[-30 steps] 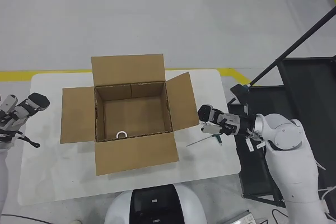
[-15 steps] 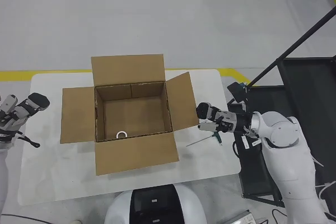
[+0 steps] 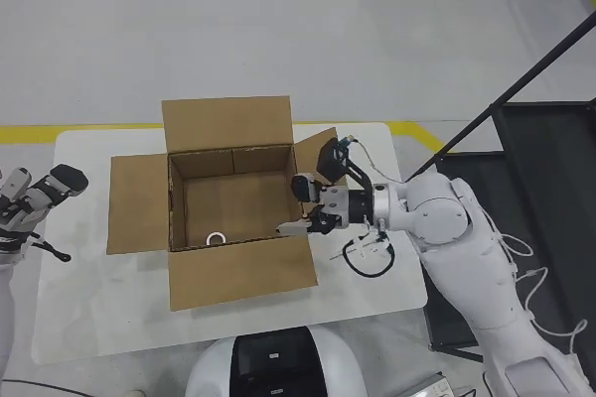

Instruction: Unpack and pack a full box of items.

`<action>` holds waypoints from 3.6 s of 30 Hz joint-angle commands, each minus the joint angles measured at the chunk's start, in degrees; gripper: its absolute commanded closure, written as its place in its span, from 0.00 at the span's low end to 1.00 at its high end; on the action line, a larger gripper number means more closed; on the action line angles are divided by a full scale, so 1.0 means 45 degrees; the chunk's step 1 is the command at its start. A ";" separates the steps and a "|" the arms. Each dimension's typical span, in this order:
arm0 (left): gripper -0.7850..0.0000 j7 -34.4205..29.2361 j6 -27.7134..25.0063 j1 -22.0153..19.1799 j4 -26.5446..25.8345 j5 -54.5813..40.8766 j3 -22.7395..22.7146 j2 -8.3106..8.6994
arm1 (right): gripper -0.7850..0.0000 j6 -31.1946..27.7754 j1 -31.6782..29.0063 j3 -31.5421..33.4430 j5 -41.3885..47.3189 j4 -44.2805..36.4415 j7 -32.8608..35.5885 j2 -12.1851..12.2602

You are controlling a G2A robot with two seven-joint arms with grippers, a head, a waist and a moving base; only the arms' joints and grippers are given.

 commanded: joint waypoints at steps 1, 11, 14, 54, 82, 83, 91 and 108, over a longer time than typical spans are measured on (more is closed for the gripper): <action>0.00 0.0000 0.0000 0.0000 0.0000 0.0000 0.0000 0.0000 | 0.00 0.0192 0.0415 -0.0716 -0.2164 -0.0071 -0.0298 -0.0067; 0.00 0.0000 0.0000 0.0000 0.0000 0.0000 0.0000 0.0000 | 0.00 0.1681 0.1860 -0.3465 -0.6972 0.0697 -0.0740 -0.0494; 0.00 0.0000 0.0000 0.0000 0.0000 0.0000 0.0000 0.0000 | 0.00 0.1835 0.2168 -0.3817 -0.6951 0.1104 -0.0718 -0.0604; 0.00 0.0000 0.0000 0.0000 0.0000 0.0000 0.0000 0.0000 | 0.00 0.1911 0.3519 -0.4546 -0.7362 0.1753 -0.0698 -0.0911; 0.00 0.0000 0.0000 0.0000 0.0000 0.0000 0.0000 0.0000 | 0.00 -0.0729 1.0320 -1.2205 -0.6462 1.1805 -0.2466 -0.6636; 0.00 0.0000 0.0000 0.0000 0.0000 0.0000 0.0000 0.0000 | 0.00 -0.0904 1.0336 -1.2288 -0.6537 1.2113 -0.2621 -0.6789; 0.00 0.0000 0.0000 0.0000 0.0000 0.0000 0.0000 0.0000 | 0.00 -0.1425 1.0363 -1.2437 -0.6586 1.3351 -0.3322 -0.7400; 0.00 0.0000 0.0000 0.0000 0.0000 0.0000 0.0000 0.0000 | 0.00 -0.1166 1.0174 -1.2485 -0.6851 1.3428 -0.3421 -0.7418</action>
